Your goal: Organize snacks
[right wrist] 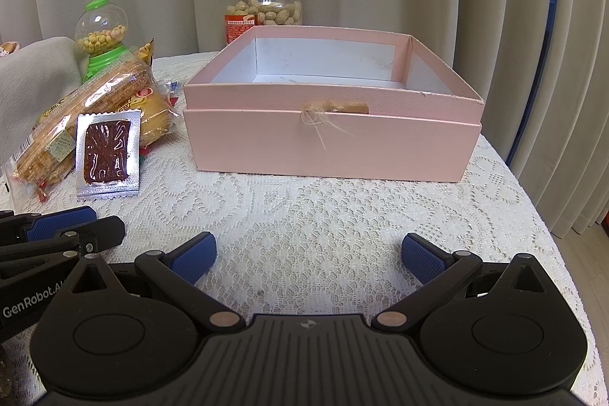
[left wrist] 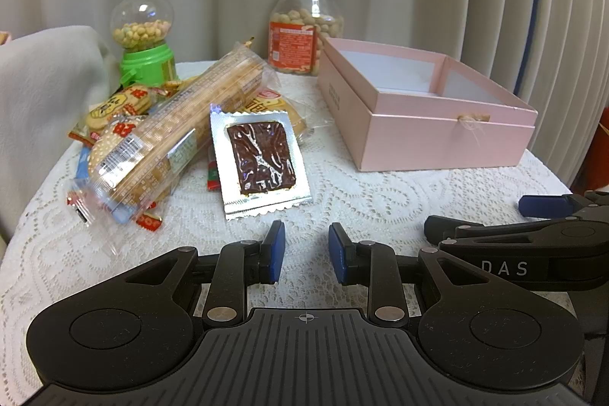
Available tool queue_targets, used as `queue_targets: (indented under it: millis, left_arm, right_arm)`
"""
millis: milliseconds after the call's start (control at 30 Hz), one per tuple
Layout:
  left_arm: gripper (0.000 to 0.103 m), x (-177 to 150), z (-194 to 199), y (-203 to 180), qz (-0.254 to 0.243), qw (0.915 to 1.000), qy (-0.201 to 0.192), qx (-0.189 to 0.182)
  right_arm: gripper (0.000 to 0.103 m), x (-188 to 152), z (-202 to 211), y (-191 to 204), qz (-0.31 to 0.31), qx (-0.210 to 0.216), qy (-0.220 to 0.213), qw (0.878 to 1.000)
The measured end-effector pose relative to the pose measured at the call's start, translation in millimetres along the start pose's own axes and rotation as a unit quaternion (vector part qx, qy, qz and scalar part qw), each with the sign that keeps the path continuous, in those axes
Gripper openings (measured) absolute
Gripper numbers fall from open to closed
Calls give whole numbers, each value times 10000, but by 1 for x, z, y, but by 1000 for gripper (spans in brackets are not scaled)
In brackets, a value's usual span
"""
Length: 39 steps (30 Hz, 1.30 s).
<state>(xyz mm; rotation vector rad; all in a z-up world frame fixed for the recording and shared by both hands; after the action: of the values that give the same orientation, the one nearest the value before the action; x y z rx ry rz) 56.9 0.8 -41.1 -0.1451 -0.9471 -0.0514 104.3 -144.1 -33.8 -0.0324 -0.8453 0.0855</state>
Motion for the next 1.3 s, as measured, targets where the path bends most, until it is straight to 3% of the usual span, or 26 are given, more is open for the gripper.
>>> queue_targets:
  millis: [833, 1000, 1100, 1167, 1300]
  left_arm:
    - [30, 0, 0, 0, -28, 10000, 3, 17]
    - [31, 3, 5, 4, -32, 9995, 81, -305]
    - [31, 8, 15, 3, -76, 9973, 141, -712]
    - [31, 19, 26, 7, -186, 9973, 48, -707]
    - [31, 50, 48, 33, -90, 9980, -503, -381]
  right_arm:
    - [103, 0, 0, 1, -7, 4, 0, 10000]
    - [103, -2, -1, 1, 12, 25, 15, 10000]
    - [103, 3, -3, 2, 201, 127, 391, 9990]
    - [103, 8, -5, 4, 303, 231, 738, 9965]
    - [103, 10, -8, 5, 346, 223, 938, 9947]
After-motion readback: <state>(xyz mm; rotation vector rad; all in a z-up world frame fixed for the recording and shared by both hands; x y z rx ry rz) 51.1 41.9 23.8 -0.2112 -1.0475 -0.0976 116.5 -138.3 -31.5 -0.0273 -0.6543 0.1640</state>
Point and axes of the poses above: each gripper's, at about its wrist camera, not at the fingertips, and z roughly against the way its jaws point, y to its left, x to its top, the point moved 7 cm from there along -z, roughly the way its jaws point, and after that the axes turned 6 degrees about -x, right-handed, at the moved point
